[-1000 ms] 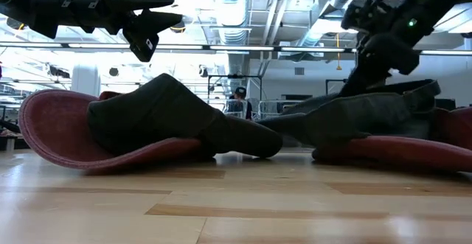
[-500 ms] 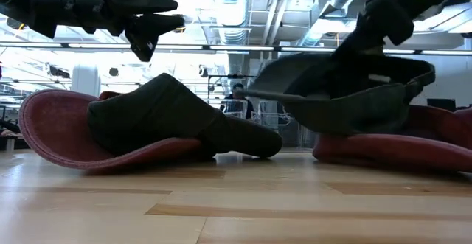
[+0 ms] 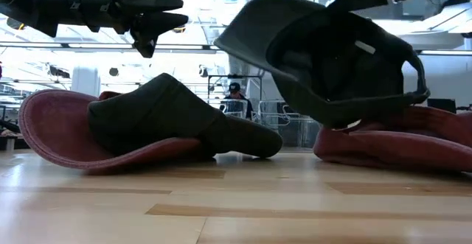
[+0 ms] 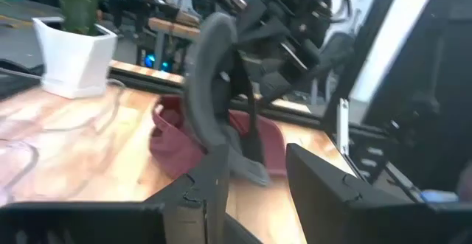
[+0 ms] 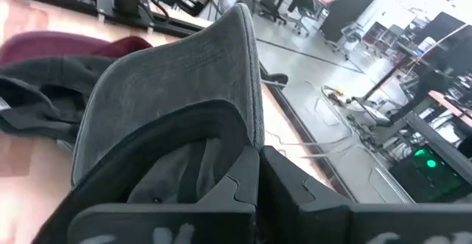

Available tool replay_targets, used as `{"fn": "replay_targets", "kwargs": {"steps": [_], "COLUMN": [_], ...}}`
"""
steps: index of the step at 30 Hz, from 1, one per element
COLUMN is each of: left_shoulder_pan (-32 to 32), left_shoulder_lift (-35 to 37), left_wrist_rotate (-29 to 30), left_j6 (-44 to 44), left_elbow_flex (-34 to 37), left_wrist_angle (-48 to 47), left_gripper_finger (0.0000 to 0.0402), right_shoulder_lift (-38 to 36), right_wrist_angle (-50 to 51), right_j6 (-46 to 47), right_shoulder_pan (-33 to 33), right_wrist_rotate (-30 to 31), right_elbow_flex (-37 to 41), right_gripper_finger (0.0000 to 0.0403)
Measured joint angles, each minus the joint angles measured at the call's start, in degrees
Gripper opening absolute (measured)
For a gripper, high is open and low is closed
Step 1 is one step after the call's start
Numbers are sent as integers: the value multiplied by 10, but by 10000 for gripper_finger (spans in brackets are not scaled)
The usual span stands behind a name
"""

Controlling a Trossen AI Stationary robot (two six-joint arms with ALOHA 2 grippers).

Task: Pick & Place hat
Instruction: Put the black cap into the right transparent bin

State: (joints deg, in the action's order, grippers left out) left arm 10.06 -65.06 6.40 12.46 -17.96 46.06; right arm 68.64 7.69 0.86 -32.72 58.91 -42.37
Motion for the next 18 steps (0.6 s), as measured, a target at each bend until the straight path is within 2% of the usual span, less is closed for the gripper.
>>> {"fn": "replay_targets", "kwargs": {"steps": [11,18], "left_shoulder_pan": [-18,-23], "left_shoulder_lift": [-4,-67], "left_wrist_rotate": [31,32], "left_j6": [63,72], "left_elbow_flex": [0,-25], "left_wrist_angle": [19,43], "left_gripper_finger": [132,132], "right_shoulder_lift": [0,0], "right_wrist_angle": [-9,-10], "right_j6": [1,2], "right_shoulder_pan": [2,2], "right_wrist_rotate": [-3,-3], "right_elbow_flex": [0,0], "right_gripper_finger": [1,1]}}
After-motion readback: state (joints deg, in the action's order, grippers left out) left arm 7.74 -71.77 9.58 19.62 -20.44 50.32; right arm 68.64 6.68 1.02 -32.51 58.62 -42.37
